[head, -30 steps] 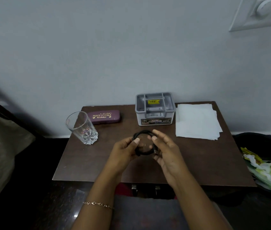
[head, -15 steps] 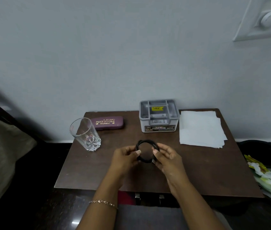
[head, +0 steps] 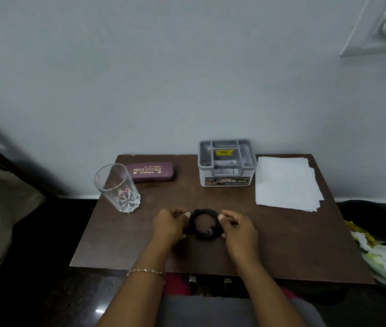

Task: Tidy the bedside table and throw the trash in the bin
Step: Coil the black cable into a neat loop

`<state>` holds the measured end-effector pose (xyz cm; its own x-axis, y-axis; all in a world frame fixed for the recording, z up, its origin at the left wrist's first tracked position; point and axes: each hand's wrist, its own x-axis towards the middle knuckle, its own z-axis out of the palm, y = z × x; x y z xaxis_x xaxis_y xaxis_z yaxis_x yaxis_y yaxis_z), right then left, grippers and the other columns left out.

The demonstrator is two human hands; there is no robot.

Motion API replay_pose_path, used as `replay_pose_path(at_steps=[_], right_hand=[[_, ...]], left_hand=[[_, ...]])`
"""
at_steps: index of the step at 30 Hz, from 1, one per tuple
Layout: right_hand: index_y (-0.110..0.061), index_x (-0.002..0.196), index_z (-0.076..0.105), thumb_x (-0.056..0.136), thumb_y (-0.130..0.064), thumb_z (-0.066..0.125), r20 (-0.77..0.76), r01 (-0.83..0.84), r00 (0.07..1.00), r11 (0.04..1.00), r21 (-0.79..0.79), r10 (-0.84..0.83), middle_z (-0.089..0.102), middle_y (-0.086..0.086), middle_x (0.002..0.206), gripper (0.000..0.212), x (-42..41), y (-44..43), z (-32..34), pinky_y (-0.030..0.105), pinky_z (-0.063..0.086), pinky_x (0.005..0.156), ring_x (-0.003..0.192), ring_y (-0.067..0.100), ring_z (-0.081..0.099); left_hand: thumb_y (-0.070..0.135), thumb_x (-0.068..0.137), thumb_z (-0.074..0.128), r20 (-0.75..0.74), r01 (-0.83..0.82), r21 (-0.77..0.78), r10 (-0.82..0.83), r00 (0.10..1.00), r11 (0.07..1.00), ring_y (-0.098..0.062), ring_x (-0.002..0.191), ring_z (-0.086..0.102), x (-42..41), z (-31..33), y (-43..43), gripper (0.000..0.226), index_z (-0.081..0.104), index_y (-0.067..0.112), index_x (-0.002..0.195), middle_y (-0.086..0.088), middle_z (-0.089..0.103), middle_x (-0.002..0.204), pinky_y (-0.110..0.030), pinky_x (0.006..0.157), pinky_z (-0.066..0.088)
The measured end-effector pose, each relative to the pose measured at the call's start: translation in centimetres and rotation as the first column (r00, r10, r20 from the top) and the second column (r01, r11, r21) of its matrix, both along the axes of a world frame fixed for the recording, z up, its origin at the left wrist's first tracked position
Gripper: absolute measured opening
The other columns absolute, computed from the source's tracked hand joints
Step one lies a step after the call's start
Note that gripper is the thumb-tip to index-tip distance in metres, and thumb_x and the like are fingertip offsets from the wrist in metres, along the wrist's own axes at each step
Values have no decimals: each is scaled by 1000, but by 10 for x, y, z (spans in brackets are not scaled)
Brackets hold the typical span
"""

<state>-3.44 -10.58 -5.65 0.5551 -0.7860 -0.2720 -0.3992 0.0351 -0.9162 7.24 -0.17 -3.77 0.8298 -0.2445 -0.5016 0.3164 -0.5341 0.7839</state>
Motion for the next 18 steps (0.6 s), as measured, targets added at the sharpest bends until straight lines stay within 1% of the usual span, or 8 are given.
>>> replay_pose_path(at_steps=[3, 5, 8, 10, 11, 13, 15, 18], right_hand=[[-25, 94, 66, 88, -28, 62, -2, -47, 999, 990, 134, 48, 66, -6, 89, 8, -4, -7, 10, 41, 55, 85, 82, 14, 64], [-21, 102, 66, 87, -26, 64, -11, -95, 995, 981, 168, 98, 64, -8, 88, 16, -6, -11, 12, 39, 55, 85, 84, 12, 62], [-18, 106, 65, 86, -23, 65, -28, -55, 998, 997, 60, 57, 66, 1, 95, 21, -7, -11, 18, 29, 53, 77, 86, 12, 62], [-18, 103, 65, 86, -19, 66, 1, -42, 999, 995, -92, 42, 65, 3, 96, 17, -9, -8, 28, 13, 45, 66, 82, 5, 60], [-18, 101, 65, 85, -17, 66, 31, -45, 998, 986, -162, 50, 64, 2, 96, 16, -7, -5, 35, 11, 45, 64, 80, 3, 60], [-18, 99, 66, 83, -11, 67, 116, -78, 988, 972, -221, 106, 64, 0, 96, 18, 2, 3, 49, 7, 47, 68, 82, 2, 62], [-18, 103, 65, 81, -7, 69, 160, -176, 965, 963, -205, 210, 65, 0, 100, 25, 22, 18, 55, 12, 51, 78, 87, 1, 63], [-18, 126, 53, 77, -9, 74, 162, -421, 888, 902, -89, 431, 58, 1, 121, 54, 65, 52, 56, 31, 47, 98, 108, 8, 56]], left_hand=[[15, 88, 63, 21, 11, -6, -11, 1000, 1000, -16, 75, 56, 2, 0, 4, 9, 62, 13, 96, -7, 60, 94, -24, 49, 50], [15, 86, 65, 14, 44, 2, -44, 999, 999, -20, 80, 57, 1, 1, 5, 12, 63, 11, 98, -7, 61, 95, -28, 55, 50], [16, 85, 67, 69, 63, -15, -62, 996, 998, -21, 74, 56, 2, 8, 12, 9, 64, 14, 93, -7, 62, 89, -31, 64, 52], [14, 86, 66, 111, 28, -82, -18, 994, 996, -17, 66, 55, 1, 17, 30, 8, 62, 17, 93, -5, 61, 81, -23, 53, 48], [12, 86, 66, 116, -9, -109, 22, 993, 994, -15, 63, 54, 1, 20, 45, 8, 62, 17, 90, -5, 61, 79, -19, 48, 45], [7, 83, 68, 124, -126, -129, 142, 982, 984, -17, 66, 56, 0, 21, 80, 16, 59, 21, 85, -9, 62, 83, -23, 52, 47], [0, 77, 71, 222, -244, -115, 264, 939, 963, -26, 78, 58, 5, 15, 110, 27, 53, 15, 89, -18, 61, 99, -32, 68, 47], [-11, 70, 73, 350, -262, -116, 286, 892, 958, -26, 106, 51, 27, 11, 132, 66, 39, 5, 125, -19, 47, 126, -38, 84, 46]])
